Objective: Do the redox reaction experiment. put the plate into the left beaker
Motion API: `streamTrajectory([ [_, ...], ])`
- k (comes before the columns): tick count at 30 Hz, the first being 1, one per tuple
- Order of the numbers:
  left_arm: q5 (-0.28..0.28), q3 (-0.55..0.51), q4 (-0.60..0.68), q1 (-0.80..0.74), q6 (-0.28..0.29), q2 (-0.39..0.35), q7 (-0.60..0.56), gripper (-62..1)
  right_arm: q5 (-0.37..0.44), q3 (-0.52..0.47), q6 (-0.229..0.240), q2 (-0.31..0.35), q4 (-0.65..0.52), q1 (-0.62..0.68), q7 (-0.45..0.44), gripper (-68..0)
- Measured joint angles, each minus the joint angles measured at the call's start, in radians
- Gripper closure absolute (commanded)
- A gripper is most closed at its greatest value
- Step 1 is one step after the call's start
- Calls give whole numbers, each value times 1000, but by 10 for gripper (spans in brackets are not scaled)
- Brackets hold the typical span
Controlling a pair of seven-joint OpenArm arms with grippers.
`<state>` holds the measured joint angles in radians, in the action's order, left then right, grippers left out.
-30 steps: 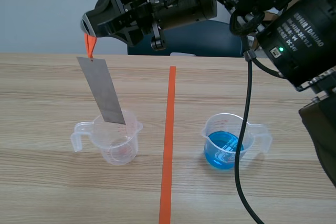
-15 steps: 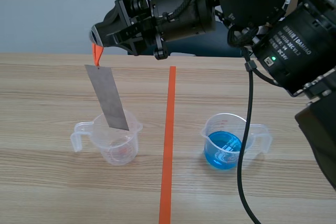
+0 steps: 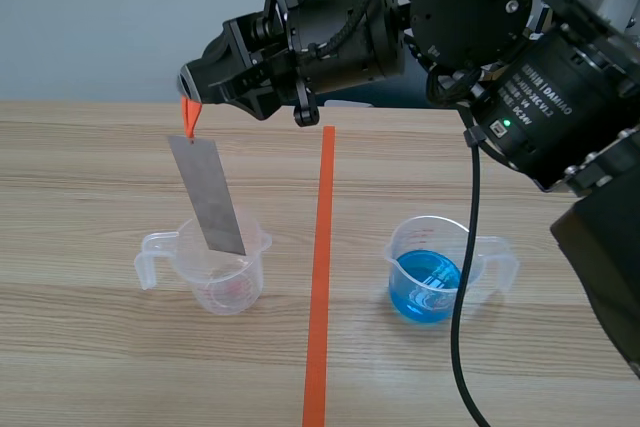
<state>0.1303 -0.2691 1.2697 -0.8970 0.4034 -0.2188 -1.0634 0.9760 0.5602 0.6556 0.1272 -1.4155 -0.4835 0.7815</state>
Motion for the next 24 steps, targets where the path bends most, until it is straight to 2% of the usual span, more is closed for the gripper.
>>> streamTrajectory([
  [11, 0, 0, 0, 0, 0, 0, -4, -623, -19, 0, 24, -28, 104, 0, -15, -2],
  [14, 0, 0, 0, 0, 0, 0, -19, -623, -20, 0, 52, -34, 116, 0, -23, -2],
  [24, 0, 0, 0, 0, 0, 0, -48, -623, -29, 0, 51, -33, 116, 3, -42, -2],
])
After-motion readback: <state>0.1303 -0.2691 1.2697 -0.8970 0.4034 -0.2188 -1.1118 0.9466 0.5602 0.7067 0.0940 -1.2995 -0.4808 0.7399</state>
